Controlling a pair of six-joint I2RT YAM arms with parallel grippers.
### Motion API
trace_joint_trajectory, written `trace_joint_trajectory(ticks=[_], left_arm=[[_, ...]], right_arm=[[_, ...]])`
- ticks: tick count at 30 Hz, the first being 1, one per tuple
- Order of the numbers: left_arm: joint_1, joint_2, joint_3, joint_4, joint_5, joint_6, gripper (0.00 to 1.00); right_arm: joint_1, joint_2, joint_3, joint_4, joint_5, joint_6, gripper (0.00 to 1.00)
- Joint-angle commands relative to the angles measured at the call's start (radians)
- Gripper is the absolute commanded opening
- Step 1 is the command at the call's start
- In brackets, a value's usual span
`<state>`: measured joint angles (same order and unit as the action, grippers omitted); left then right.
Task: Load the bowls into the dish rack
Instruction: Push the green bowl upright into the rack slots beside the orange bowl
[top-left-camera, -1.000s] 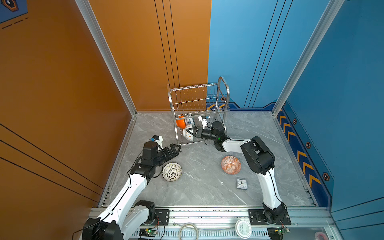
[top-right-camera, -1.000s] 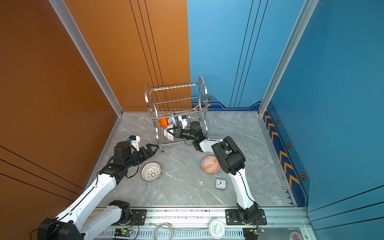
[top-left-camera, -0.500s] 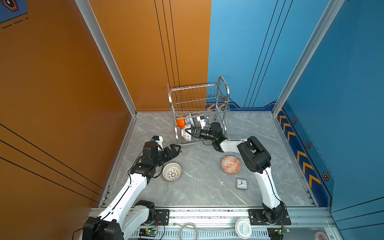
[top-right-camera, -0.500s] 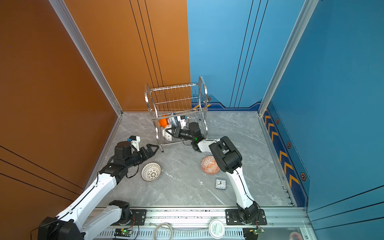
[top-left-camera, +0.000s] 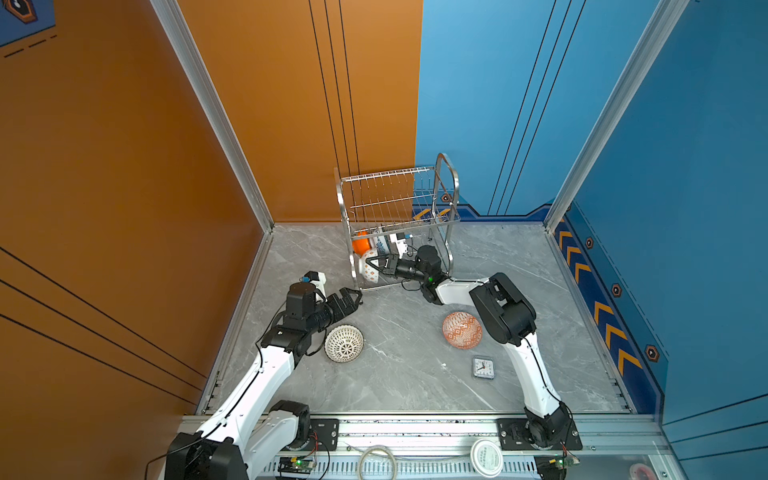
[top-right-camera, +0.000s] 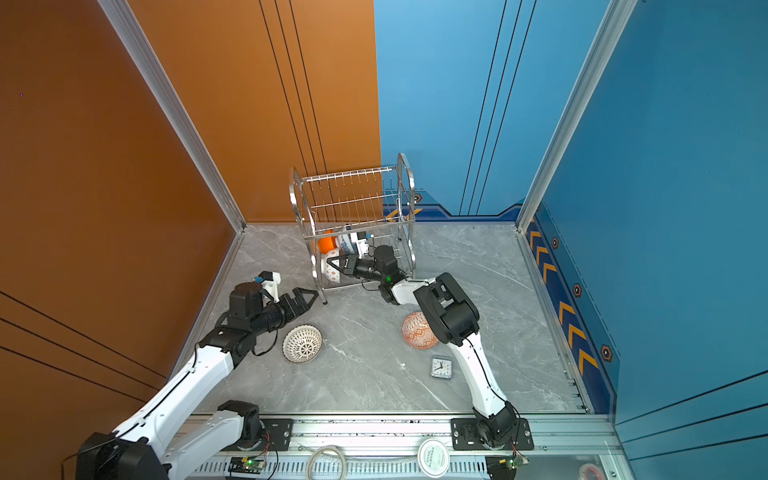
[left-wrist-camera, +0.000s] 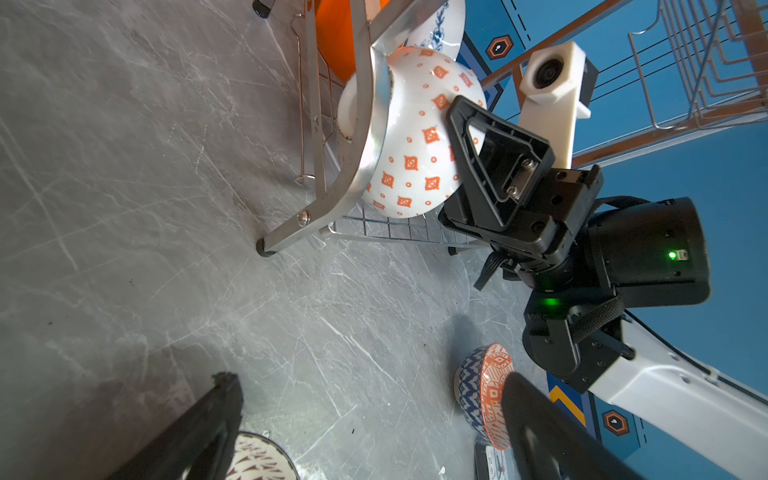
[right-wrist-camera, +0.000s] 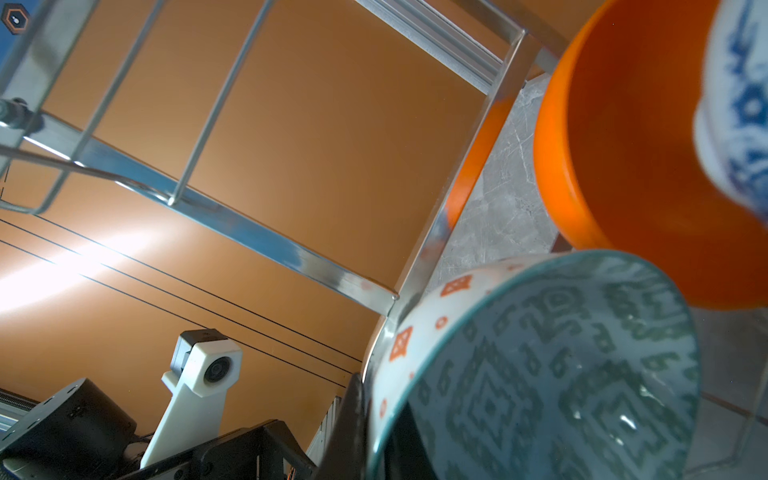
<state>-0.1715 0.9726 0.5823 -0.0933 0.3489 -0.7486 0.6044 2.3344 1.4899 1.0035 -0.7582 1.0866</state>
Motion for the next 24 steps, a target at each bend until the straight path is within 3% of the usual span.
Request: trace_joint_trajectory(ticks=[1, 10, 24], left_arm=[[-0.008, -0.009, 0.016, 0.0, -0.007, 0.024, 0.98], [-0.007, -0.015, 0.007, 0.0, -0.007, 0.028, 0.98], [-0.005, -0.026, 0.001, -0.003, -0.008, 0.031, 0.98]], right_arm=[[0.009, 0.017, 0.031, 0.047, 0.008, 0.016, 0.0], [0.031, 0.024, 0.014, 0.057, 0.046, 0.036, 0.0], [0.012, -0.016, -0.071, -0.073, 0.131, -0.032, 0.0]])
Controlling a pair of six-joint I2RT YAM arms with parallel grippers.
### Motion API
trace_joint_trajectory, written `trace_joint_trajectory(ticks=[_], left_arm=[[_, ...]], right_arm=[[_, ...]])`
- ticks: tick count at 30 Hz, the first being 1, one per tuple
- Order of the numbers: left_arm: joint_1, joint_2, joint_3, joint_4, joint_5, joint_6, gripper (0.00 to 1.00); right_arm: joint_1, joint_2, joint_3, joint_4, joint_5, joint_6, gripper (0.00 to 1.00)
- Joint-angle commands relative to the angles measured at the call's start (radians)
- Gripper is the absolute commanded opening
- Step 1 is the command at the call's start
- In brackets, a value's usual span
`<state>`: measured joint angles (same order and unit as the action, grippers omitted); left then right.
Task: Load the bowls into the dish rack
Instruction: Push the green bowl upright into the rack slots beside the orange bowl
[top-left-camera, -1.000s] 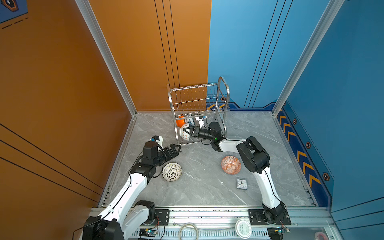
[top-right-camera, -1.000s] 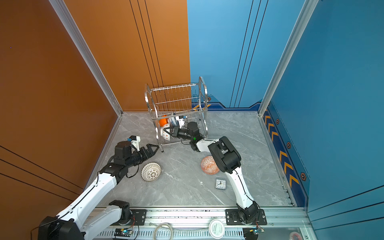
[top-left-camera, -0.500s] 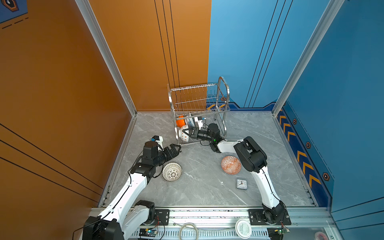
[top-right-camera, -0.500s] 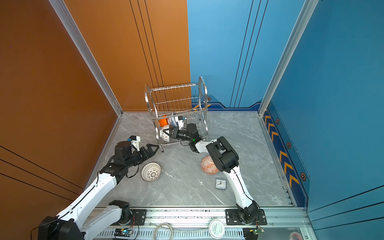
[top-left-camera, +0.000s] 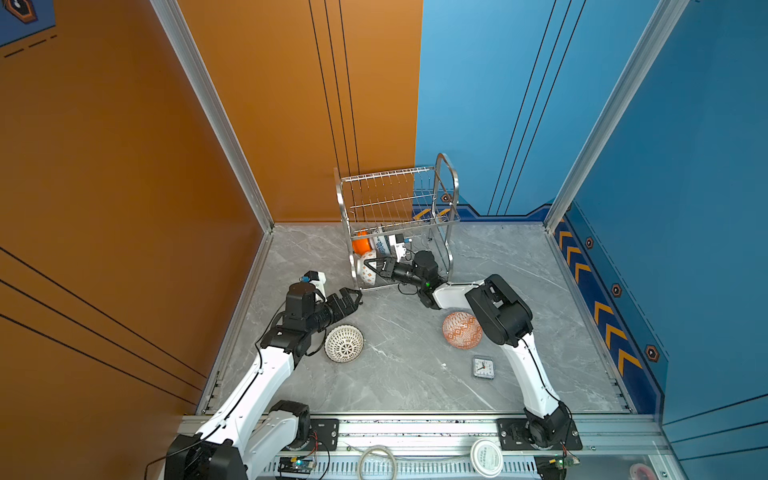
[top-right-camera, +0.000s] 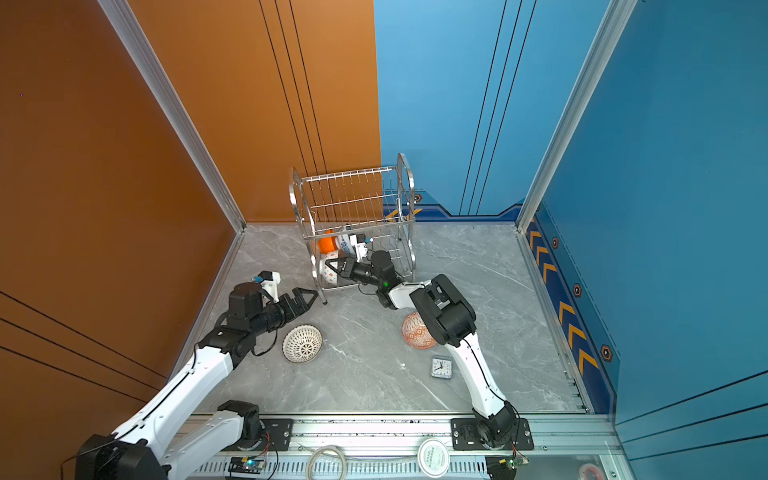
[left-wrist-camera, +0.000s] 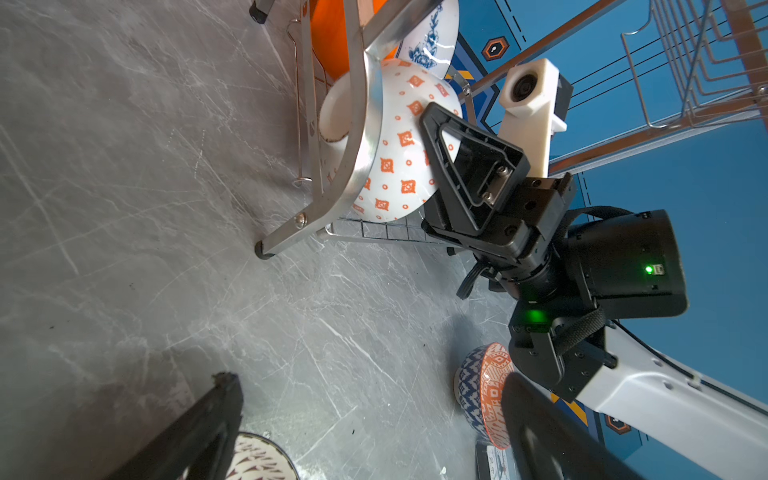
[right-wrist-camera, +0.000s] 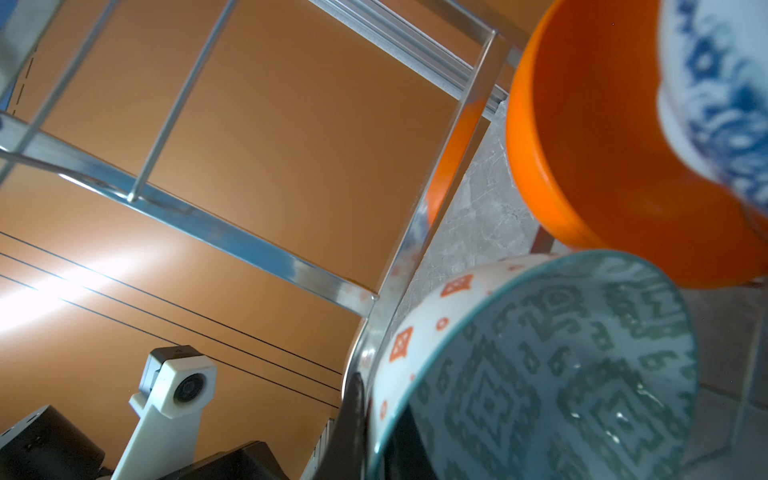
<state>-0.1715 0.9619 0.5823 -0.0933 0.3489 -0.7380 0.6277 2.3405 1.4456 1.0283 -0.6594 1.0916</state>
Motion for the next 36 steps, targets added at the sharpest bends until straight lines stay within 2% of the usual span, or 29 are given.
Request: trace_joint_trajectory(ticks=[1, 8, 13, 19, 36], left_arm=[[-0.007, -0.014, 0.001, -0.003, -0.011, 0.019, 0.98], [-0.008, 0.0, 0.001, 0.01, -0.009, 0.014, 0.98], [-0.01, -0.002, 0.001, 0.01, -0.012, 0.015, 0.98], [-0.011, -0.005, -0.002, 0.01, -0.015, 0.014, 0.98], [-0.012, -0.011, -0.002, 0.01, -0.014, 0.014, 0.98]], right_arm=[[-0.011, -0.03, -0.028, -0.125, 0.03, -0.052, 0.0], [-0.014, -0.049, -0.019, -0.264, 0.0, -0.147, 0.0], [-0.013, -0.051, 0.027, -0.443, -0.022, -0.265, 0.01], [0.0, -0.05, 0.107, -0.686, -0.012, -0.425, 0.07], [-0.001, -0.083, 0.117, -0.673, -0.015, -0.42, 0.29]])
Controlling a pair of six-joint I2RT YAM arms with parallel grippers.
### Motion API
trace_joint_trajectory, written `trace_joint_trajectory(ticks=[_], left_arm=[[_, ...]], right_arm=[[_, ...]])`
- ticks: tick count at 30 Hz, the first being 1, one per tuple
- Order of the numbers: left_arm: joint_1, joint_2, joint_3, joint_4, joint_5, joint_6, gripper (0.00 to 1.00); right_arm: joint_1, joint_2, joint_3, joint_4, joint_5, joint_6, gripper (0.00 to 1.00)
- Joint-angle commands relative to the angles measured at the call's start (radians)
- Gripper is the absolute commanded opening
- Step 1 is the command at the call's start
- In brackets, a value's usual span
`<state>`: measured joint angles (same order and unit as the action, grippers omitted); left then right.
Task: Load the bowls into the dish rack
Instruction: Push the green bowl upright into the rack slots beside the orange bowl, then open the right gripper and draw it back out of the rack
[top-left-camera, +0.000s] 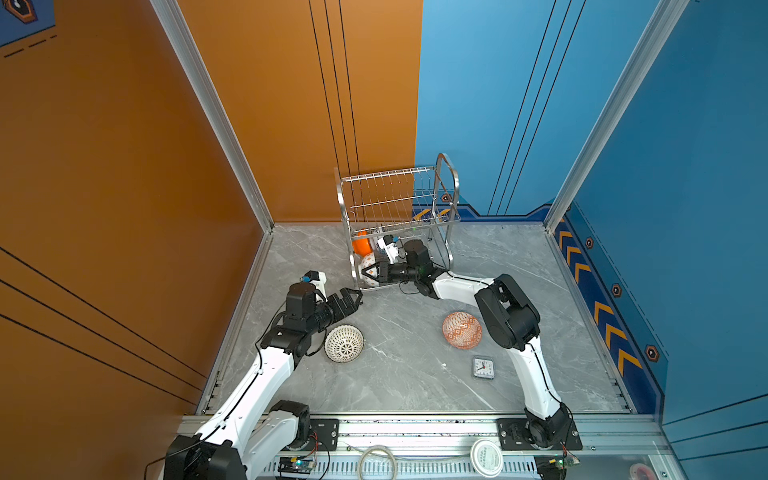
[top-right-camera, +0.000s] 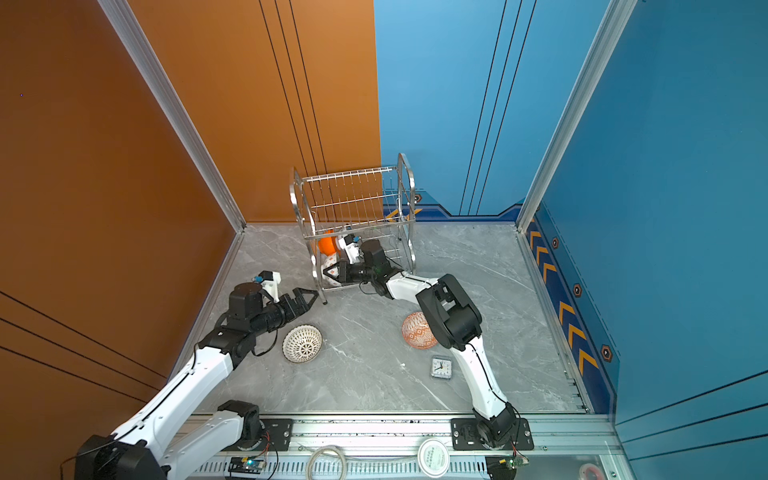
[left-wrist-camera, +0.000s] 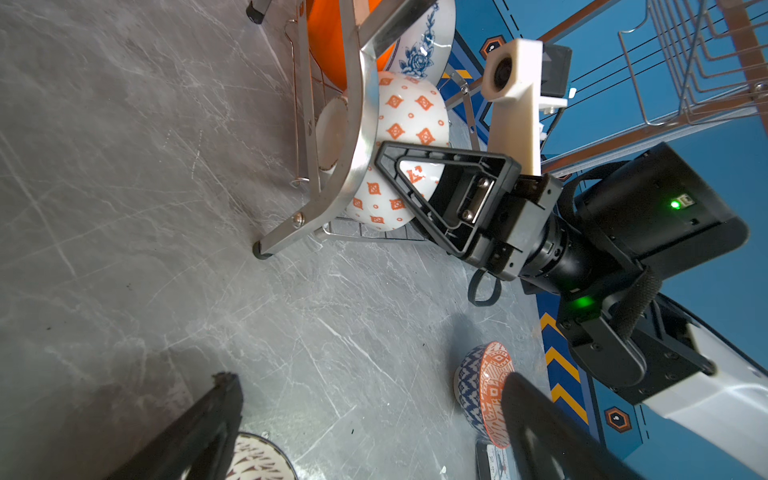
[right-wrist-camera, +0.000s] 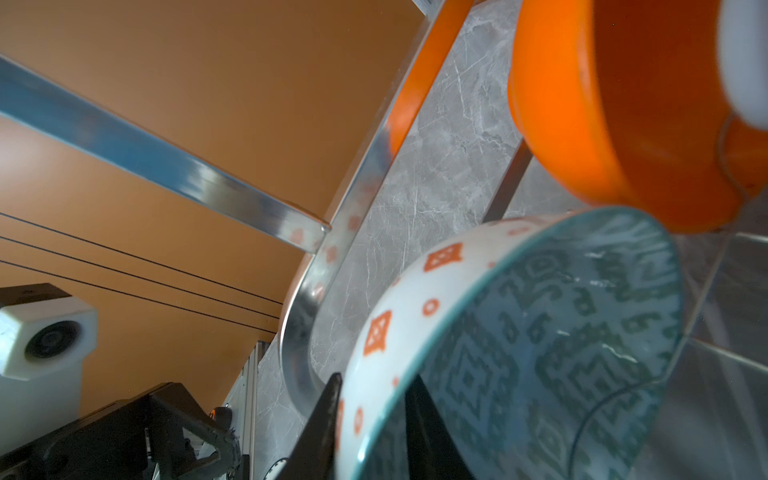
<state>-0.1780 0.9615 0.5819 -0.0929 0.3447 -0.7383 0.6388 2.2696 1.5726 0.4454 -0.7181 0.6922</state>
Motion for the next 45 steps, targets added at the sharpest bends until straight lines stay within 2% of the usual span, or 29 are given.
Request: trace_joint_trajectory(ticks=[1, 10, 20, 30, 35, 39, 45], left_arm=[[-0.007, -0.01, -0.002, 0.01, -0.009, 0.014, 0.98], [-0.008, -0.02, -0.001, 0.008, -0.006, 0.011, 0.98], [-0.022, -0.033, 0.0, 0.004, -0.015, 0.004, 0.98], [-0.031, -0.053, 0.011, -0.023, -0.034, 0.011, 0.98], [-0.025, -0.082, 0.015, -0.068, -0.057, 0.032, 0.98], [-0.002, -0.105, 0.051, -0.224, -0.122, 0.051, 0.98], [0.057, -0.208, 0.03, -0.388, -0.151, 0.048, 0.98]], right_arm=[[-0.011, -0.016, -0.011, -0.092, 0.043, -0.021, 0.3], [-0.013, -0.072, -0.044, -0.081, 0.048, -0.027, 0.38], [-0.021, -0.148, -0.126, -0.039, 0.053, -0.026, 0.54], [-0.024, -0.256, -0.225, -0.025, 0.084, -0.033, 0.78], [-0.017, -0.337, -0.275, -0.102, 0.141, -0.093, 1.0], [0.004, -0.41, -0.305, -0.215, 0.211, -0.178, 1.0], [0.051, -0.504, -0.332, -0.413, 0.329, -0.325, 1.0]])
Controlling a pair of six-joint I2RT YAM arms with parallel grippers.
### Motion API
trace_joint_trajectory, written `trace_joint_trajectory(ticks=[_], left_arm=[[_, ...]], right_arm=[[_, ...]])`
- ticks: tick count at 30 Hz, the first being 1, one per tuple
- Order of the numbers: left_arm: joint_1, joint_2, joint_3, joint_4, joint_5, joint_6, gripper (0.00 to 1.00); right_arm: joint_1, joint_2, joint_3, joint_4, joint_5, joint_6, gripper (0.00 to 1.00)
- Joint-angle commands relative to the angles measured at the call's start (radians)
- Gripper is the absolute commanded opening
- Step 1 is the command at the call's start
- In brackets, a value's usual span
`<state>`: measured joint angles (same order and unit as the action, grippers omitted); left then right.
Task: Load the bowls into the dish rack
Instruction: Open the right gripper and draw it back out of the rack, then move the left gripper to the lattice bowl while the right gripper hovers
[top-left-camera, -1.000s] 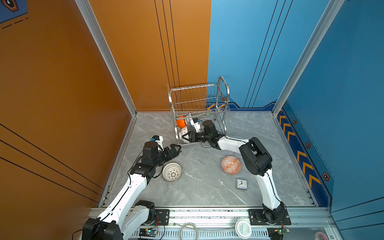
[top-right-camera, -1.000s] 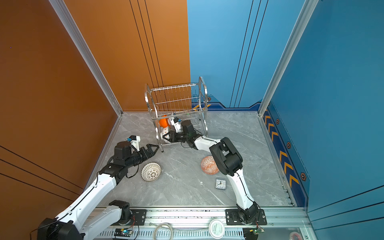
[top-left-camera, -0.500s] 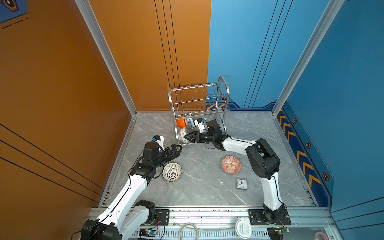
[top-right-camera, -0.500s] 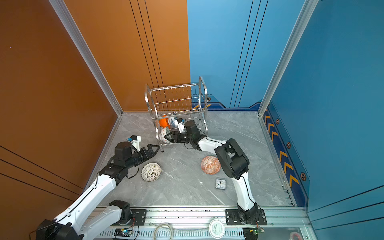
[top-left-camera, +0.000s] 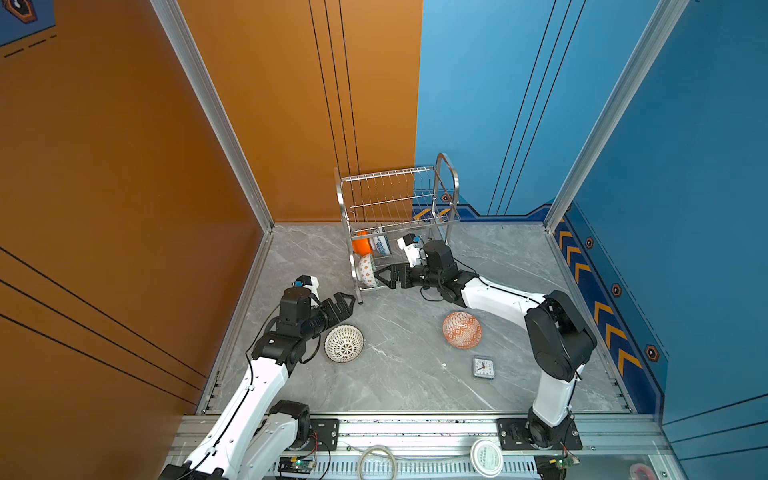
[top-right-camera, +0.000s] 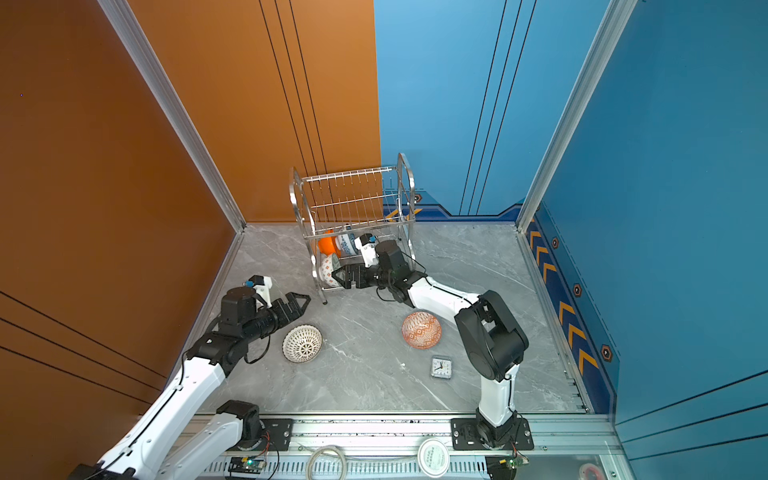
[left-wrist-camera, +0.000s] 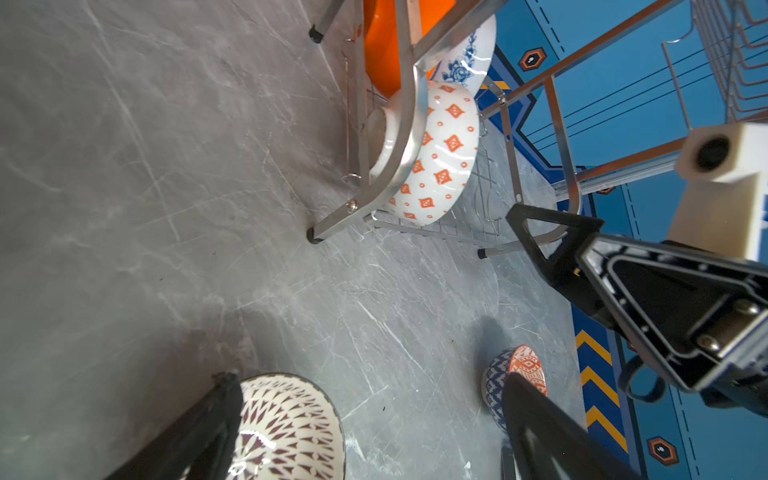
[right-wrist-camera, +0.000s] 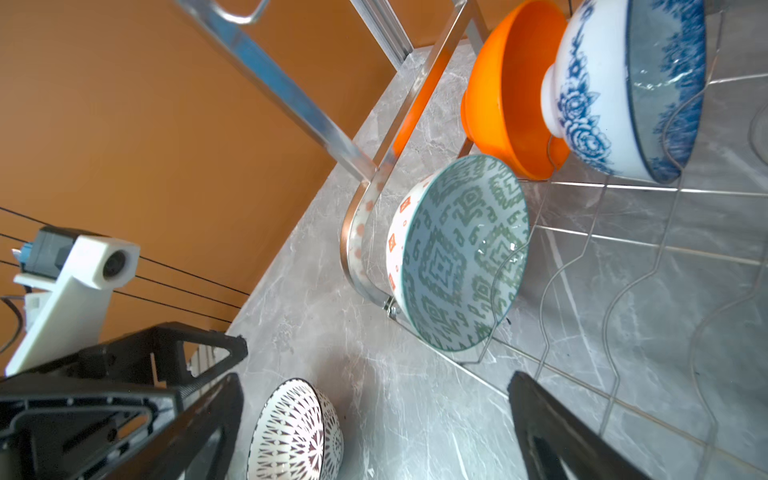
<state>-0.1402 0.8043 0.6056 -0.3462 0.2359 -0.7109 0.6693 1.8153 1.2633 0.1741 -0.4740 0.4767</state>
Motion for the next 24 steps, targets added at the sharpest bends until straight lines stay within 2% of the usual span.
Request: trace_joint_trajectory(ticks=[1, 6, 12, 17, 23, 24], left_arm=[[0.029, -0.081, 0.0, -0.167, -0.054, 0.022, 0.98], [0.044, -0.168, -0.035, -0.274, -0.1, -0.007, 0.98], [0.04, -0.194, -0.128, -0.311, -0.091, -0.135, 0.98], [-0.001, -0.262, -0.2, -0.34, -0.154, -0.226, 0.98], [-0.024, -0.211, -0.216, -0.325, -0.191, -0.23, 0.98], [-0.027, -0.197, -0.216, -0.312, -0.187, -0.223, 0.94]], right_arm=[[0.026, -0.065, -0.028, -0.166, 0.099, -0.129, 1.0], [0.026, -0.113, -0.061, -0.235, 0.131, -0.185, 1.0], [0.026, -0.169, -0.085, -0.273, 0.163, -0.236, 1.0], [0.026, -0.216, -0.099, -0.28, 0.183, -0.254, 1.0], [0.026, -0.265, -0.122, -0.278, 0.198, -0.257, 1.0], [0.026, -0.27, -0.128, -0.277, 0.201, -0.258, 1.0]])
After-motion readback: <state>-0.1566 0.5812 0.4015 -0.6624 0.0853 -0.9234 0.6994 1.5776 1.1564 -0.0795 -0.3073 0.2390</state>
